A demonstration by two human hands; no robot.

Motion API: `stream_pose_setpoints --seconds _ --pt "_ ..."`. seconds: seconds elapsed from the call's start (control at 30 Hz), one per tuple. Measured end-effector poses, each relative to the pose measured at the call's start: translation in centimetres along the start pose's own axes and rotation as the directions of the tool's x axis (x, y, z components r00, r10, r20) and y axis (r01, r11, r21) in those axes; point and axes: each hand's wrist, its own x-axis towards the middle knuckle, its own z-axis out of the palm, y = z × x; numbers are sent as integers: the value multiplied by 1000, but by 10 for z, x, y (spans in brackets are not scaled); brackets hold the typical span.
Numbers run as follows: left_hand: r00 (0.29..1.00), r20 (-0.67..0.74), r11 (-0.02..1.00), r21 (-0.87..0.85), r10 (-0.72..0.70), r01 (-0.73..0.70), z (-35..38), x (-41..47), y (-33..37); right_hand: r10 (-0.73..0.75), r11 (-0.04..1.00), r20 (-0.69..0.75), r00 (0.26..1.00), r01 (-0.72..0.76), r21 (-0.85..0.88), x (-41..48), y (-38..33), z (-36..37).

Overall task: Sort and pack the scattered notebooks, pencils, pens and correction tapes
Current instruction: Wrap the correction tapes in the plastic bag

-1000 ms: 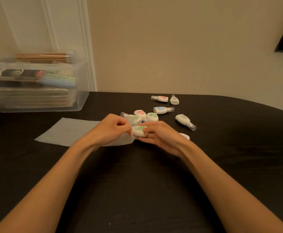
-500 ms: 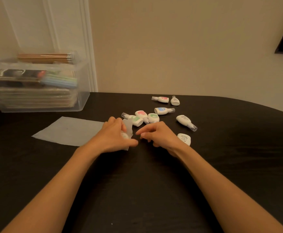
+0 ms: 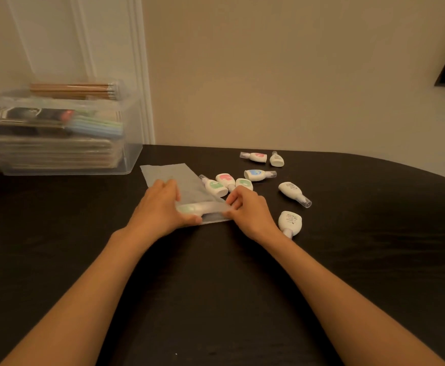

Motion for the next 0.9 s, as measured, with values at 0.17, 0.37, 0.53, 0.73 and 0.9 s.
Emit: stream_pose_setpoints --seconds 0.17,0.37,0.53,0.73,0.9 --pt "995 -76 997 44 -67 70 5 2 -1 -99 994 47 994 102 -45 -1 -3 7" --pt "995 -74 997 -24 73 -75 10 2 3 -38 999 12 999 38 7 4 -3 6" --pt "975 -212 998 31 61 -56 8 1 8 -43 998 42 998 41 51 6 -5 8" --pt "986 -167 994 106 -3 21 18 5 6 12 995 112 994 -22 94 8 -8 4" --pt "983 -184 1000 -3 18 -19 19 7 6 61 958 38 997 -70 280 14 -9 4"
